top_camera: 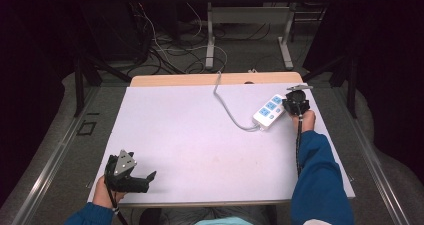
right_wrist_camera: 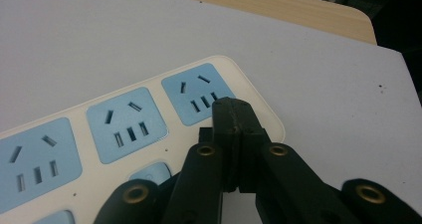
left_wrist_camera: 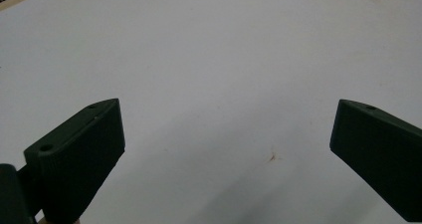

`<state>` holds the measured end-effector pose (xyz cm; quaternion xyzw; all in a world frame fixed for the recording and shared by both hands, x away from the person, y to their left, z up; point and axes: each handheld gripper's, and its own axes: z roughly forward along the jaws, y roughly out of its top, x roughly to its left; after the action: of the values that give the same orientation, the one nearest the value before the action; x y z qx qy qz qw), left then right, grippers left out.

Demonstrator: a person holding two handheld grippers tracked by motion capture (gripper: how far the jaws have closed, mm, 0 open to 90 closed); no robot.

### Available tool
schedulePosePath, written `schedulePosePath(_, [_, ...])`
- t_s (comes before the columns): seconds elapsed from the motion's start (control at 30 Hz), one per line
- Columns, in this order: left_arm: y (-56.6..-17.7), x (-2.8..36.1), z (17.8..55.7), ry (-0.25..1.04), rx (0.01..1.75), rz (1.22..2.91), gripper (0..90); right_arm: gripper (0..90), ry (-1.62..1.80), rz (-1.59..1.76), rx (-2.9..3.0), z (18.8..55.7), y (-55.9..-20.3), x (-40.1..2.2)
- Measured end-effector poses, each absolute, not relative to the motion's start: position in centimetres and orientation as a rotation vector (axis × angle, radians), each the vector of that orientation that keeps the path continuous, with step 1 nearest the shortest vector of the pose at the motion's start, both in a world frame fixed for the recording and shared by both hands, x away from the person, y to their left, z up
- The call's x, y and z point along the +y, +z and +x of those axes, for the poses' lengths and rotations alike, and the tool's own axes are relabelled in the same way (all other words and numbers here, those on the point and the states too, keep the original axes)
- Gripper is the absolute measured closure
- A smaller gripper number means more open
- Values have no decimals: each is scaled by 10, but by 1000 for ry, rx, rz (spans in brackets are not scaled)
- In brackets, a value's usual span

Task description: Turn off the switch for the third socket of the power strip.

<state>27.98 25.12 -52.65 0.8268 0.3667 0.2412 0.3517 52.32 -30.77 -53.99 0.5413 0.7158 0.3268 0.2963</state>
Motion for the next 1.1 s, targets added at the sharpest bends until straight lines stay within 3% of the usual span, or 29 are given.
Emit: schedulePosePath(1.1, [-526,250,279,623,950,2135,7,900,863,1432,1898,523,-537,-306])
